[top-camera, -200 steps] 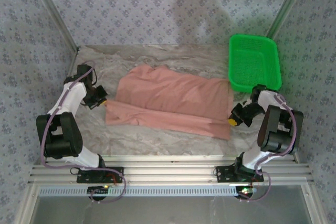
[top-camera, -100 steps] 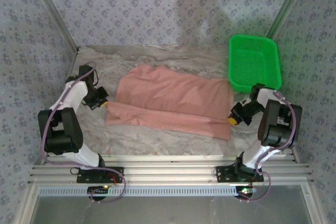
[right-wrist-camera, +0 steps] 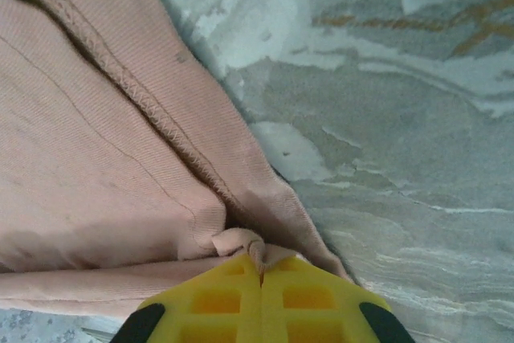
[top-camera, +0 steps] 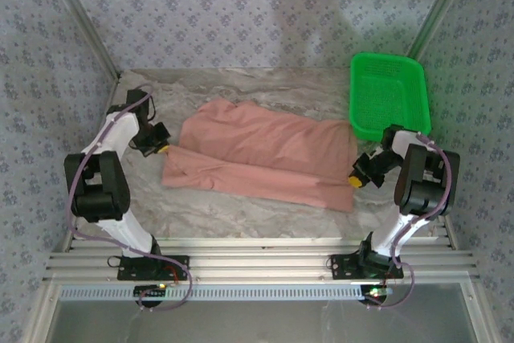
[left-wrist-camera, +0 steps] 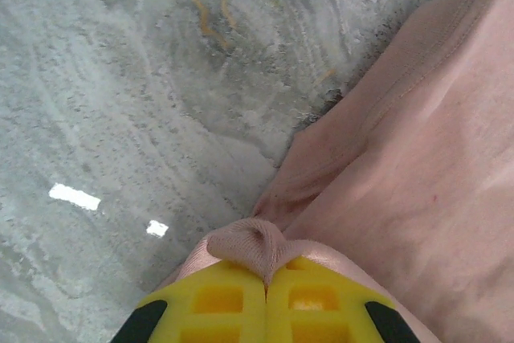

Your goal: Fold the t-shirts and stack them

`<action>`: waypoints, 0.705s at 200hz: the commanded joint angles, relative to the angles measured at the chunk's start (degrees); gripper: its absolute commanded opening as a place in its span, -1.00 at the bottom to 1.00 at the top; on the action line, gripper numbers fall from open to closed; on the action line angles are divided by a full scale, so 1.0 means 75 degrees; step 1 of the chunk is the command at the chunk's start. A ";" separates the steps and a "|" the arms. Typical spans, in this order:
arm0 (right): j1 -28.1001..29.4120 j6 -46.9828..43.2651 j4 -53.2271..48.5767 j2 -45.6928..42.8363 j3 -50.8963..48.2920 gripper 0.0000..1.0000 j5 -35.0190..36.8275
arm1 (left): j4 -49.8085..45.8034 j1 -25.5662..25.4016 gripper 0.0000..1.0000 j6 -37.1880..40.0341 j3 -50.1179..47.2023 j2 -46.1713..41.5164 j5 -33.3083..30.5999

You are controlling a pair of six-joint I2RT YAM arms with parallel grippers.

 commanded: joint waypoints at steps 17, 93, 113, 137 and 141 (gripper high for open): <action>-0.0056 0.0058 -0.0085 -0.0273 0.0319 -0.26 0.0290 | 0.0136 0.0031 0.04 -0.0024 0.0454 -0.0142 0.0418; 0.0020 -0.0045 -0.1024 -0.3116 -0.0424 0.48 -0.0355 | -0.0672 0.0874 0.42 -0.0411 -0.1089 -0.2742 0.1301; 0.0226 0.0053 -0.1083 -0.3588 -0.0902 0.55 -0.0406 | -0.0636 0.1117 0.43 -0.0433 -0.1989 -0.3086 0.1395; 0.0424 0.0215 -0.1114 -0.3931 -0.1476 0.58 -0.0339 | -0.0290 0.1220 0.42 -0.0555 -0.2752 -0.3198 0.1483; 0.0438 0.0255 -0.1075 -0.3971 -0.1567 0.59 -0.0346 | -0.0192 0.1253 0.42 -0.0609 -0.2873 -0.3190 0.1538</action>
